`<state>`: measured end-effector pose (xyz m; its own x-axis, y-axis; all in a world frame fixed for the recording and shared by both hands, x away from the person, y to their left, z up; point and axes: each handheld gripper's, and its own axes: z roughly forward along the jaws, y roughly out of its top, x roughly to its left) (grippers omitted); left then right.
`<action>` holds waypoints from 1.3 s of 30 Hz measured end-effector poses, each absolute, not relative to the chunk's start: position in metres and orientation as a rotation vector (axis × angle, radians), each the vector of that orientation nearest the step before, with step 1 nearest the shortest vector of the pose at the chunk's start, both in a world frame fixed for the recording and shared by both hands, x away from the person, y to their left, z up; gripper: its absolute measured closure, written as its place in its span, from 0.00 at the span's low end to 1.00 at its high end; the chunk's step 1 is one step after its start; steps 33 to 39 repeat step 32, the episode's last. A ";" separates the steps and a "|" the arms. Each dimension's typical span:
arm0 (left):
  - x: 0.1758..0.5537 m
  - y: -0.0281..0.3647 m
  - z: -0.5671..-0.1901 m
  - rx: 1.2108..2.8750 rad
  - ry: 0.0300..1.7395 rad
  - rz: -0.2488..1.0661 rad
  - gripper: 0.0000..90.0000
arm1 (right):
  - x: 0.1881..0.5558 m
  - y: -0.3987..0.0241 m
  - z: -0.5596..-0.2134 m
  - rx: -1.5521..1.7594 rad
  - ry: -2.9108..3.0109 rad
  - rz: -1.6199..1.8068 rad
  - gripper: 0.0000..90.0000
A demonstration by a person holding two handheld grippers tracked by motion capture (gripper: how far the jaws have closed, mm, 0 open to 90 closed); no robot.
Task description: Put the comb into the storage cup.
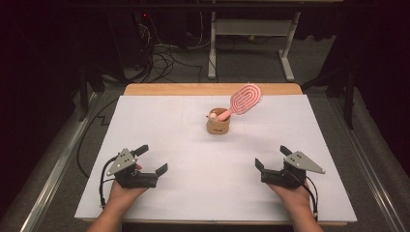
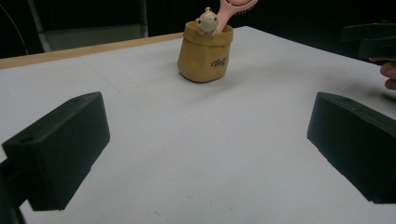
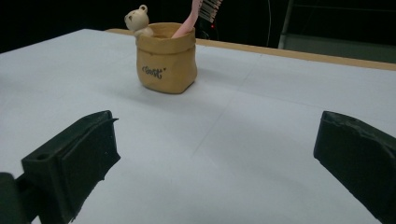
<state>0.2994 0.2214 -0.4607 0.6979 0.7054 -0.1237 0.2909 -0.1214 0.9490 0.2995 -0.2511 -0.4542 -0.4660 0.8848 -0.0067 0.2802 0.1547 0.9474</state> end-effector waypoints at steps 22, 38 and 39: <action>0.295 0.212 -0.463 1.713 0.792 0.451 0.00 | 0.262 -0.281 -0.455 1.083 1.756 1.398 0.00; 0.292 0.213 -0.460 1.705 0.781 0.464 0.00 | 0.259 -0.286 -0.453 1.095 1.726 1.400 0.00; 0.292 0.213 -0.460 1.705 0.781 0.464 0.00 | 0.259 -0.286 -0.453 1.095 1.726 1.400 0.00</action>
